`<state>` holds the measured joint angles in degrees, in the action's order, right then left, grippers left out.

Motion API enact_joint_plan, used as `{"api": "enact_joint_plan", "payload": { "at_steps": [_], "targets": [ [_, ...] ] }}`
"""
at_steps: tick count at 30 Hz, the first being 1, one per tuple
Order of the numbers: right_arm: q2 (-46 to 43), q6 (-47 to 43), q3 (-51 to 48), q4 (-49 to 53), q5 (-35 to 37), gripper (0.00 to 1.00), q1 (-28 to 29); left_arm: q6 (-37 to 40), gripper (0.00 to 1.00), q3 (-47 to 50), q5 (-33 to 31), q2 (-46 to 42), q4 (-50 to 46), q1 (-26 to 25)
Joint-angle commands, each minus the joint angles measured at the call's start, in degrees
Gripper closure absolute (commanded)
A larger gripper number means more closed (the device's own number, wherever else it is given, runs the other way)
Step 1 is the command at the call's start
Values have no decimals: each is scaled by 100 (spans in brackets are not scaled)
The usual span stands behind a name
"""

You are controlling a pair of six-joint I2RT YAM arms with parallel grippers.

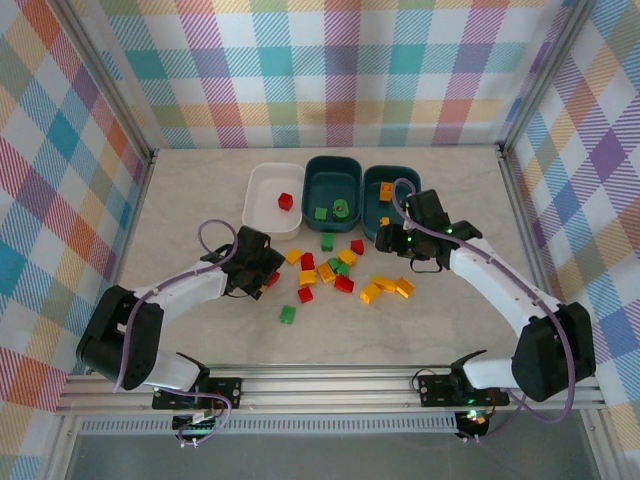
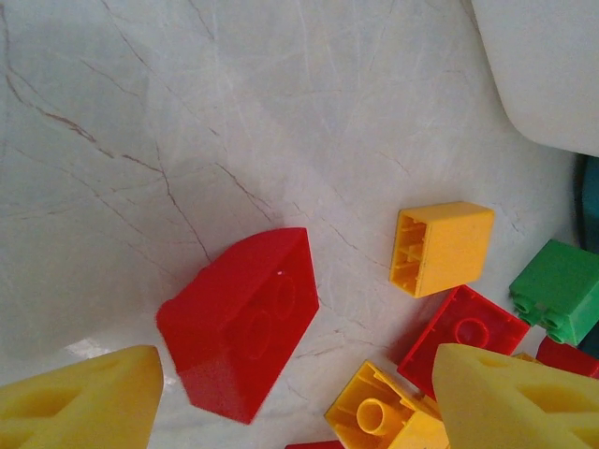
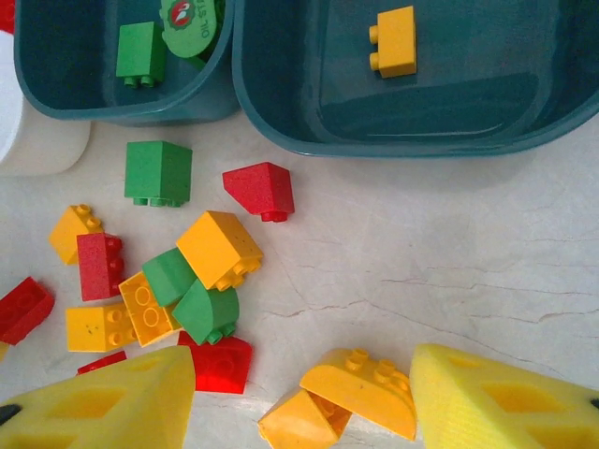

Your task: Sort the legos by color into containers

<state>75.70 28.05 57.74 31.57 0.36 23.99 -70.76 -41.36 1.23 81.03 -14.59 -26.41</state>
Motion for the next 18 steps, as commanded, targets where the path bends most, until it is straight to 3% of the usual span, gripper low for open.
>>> {"api": "enact_joint_plan", "payload": {
  "at_steps": [1, 9, 18],
  "targets": [
    [-101, 15, -78, 45, 52, 38, 12, -9, 25, 104, -87, -59, 57, 57],
    [-16, 33, -43, 12, 10, 38, 18, 10, 27, 227, -35, 166, 215, 57],
    [-29, 24, 10, 110, 56, 38, 12, 86, 46, 441, -317, 270, 953, 57]
  ]
}}
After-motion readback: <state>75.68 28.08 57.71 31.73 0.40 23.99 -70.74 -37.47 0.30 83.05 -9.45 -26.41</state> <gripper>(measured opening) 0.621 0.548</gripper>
